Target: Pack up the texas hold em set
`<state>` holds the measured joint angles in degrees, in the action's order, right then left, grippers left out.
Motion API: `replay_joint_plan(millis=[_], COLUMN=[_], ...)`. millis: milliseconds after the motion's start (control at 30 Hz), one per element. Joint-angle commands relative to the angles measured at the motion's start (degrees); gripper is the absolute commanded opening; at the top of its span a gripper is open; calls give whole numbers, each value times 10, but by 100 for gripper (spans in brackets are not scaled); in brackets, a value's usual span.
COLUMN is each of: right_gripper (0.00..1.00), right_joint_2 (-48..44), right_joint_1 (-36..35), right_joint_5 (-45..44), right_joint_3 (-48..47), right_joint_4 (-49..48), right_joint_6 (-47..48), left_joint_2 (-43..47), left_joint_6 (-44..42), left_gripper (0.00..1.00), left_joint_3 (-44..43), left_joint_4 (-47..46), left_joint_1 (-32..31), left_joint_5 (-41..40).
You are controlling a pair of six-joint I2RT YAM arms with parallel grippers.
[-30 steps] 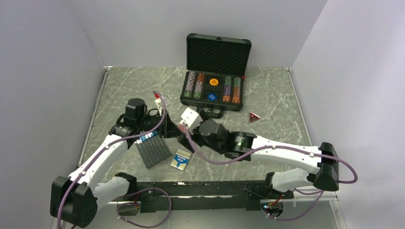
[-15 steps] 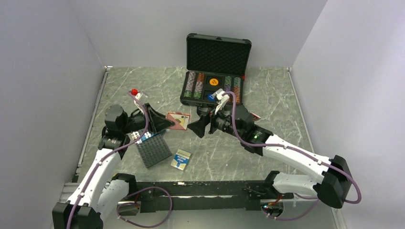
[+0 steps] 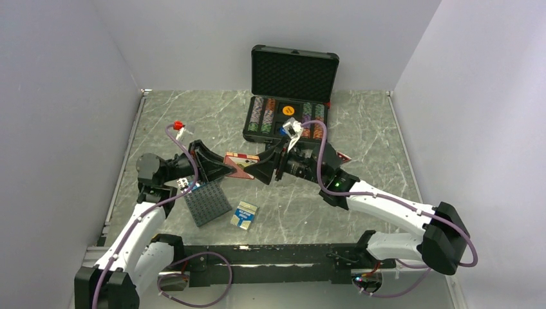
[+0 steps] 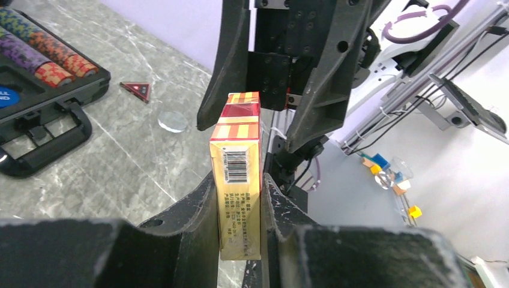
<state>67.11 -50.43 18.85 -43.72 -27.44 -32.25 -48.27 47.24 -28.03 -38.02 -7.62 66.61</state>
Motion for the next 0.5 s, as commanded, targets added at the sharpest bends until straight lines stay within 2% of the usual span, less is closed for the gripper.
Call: replay_joint_plan(millis=[0,133,300,333,367,400,433,467], right_gripper=[67,54,26,20,13,4,0,0], right_joint_2=[12,21,33,31,28,22,16,9], right_joint_1=[2,1,1,2,2,2,3,4], right_joint_5=[31,46,54,50,41,26,11,-8], right_joint_3=[1,-6,-9,-10,-13,-19,-26,-35], right_joint_4=[-70,-73,-75,-69,-57,-36,-11,18], right_joint_6=[-21,-27,-38,-35,-31,-25,-16,-7], left_joint_2=[-11,-11,3,7,10,12,16,20], left_joint_6=[77,70,18,0,-21,-46,-75,-109], left_gripper=[0,0,0,4,17,37,59,76], left_joint_3=[7,7,-3,-7,-14,-26,-37,-52], left_joint_4=[-160,-150,-70,-40,-5,35,84,141], left_joint_1=[2,2,2,2,2,2,2,2], left_joint_5=[26,22,9,5,1,-5,-13,-28])
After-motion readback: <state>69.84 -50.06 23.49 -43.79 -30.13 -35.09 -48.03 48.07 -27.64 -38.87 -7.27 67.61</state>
